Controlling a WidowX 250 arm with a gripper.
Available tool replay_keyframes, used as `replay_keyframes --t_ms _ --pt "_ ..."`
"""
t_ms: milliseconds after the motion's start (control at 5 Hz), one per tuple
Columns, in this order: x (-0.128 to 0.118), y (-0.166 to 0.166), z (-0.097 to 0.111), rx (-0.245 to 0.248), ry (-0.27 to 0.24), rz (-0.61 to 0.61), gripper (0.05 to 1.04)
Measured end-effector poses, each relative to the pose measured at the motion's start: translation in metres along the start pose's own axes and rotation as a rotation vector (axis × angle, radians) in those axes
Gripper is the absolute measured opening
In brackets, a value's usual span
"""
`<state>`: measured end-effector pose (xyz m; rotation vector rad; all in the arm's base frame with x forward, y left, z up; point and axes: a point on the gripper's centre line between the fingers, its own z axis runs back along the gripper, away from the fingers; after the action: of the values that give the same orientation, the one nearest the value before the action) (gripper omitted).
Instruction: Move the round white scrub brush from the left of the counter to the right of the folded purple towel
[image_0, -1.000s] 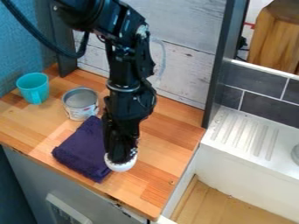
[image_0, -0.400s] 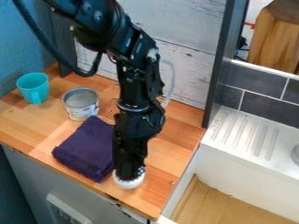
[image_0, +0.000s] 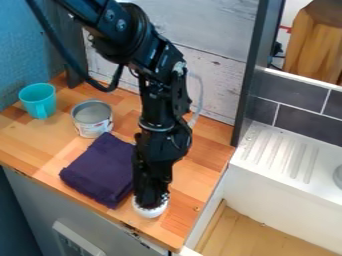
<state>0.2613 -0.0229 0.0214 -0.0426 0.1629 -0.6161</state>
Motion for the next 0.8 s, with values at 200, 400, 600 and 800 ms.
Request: replay_keyframes --t_ms 200,400,600,800 --pt "0.000 0.001 0.000 0.010 0.002 0.019 0.569" --pt "-0.002 -0.003 0.010 -0.006 -0.016 0.028 0.878" --pt "-0.001 -0.004 0.034 -0.008 -0.087 0.035 1.012" --pt "-0.005 0.006 0.069 -0.047 -0.204 0.092 1.009"
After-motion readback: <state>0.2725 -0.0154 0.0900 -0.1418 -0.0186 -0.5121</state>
